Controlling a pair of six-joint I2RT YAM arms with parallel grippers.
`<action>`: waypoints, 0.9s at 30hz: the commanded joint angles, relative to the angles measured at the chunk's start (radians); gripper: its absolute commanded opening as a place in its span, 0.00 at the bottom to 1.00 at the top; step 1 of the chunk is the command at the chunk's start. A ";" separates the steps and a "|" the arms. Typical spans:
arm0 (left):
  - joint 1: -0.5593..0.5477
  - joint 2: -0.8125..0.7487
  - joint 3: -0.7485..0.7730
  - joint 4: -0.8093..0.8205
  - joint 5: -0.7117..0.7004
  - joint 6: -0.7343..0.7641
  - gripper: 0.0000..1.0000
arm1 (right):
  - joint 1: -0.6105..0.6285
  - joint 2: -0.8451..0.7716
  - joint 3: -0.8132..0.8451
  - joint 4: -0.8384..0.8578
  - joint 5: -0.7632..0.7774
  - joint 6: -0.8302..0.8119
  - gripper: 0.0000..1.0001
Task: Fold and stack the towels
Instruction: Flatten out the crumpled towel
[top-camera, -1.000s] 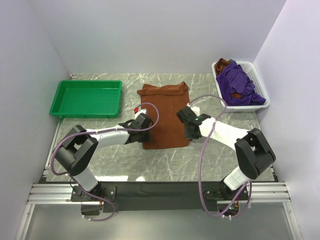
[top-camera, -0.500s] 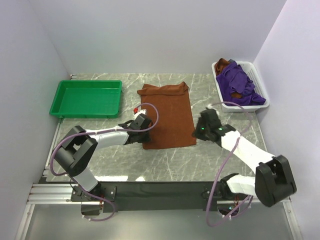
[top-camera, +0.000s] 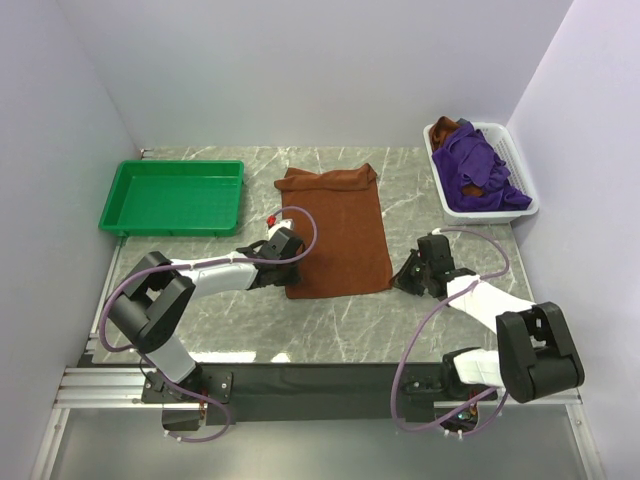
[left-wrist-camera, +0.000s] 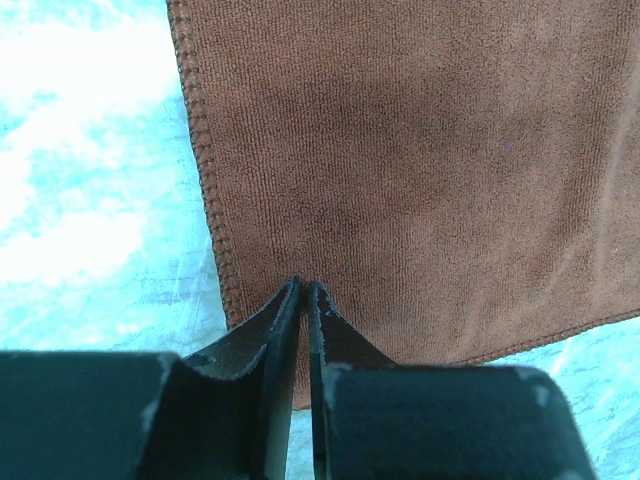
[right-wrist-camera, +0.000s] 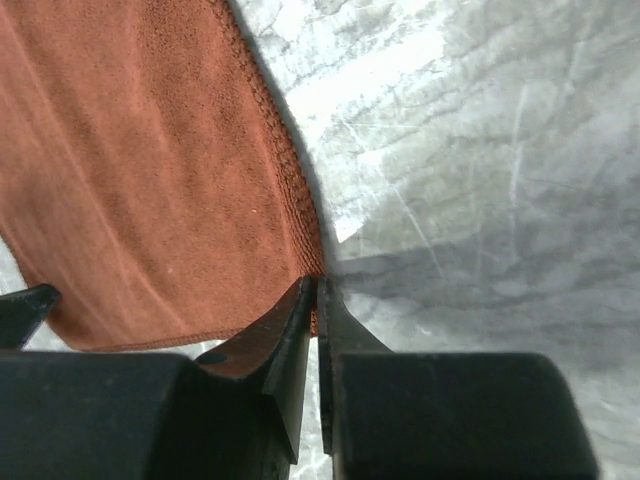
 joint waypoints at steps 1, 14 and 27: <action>-0.007 -0.004 -0.025 -0.081 0.020 0.004 0.15 | -0.008 0.018 -0.008 0.094 -0.030 0.018 0.11; -0.007 -0.002 -0.030 -0.090 0.013 0.000 0.12 | -0.005 0.049 0.045 0.103 -0.042 -0.027 0.00; -0.007 -0.001 -0.034 -0.092 0.010 0.003 0.10 | 0.080 0.092 0.189 -0.044 0.065 -0.081 0.00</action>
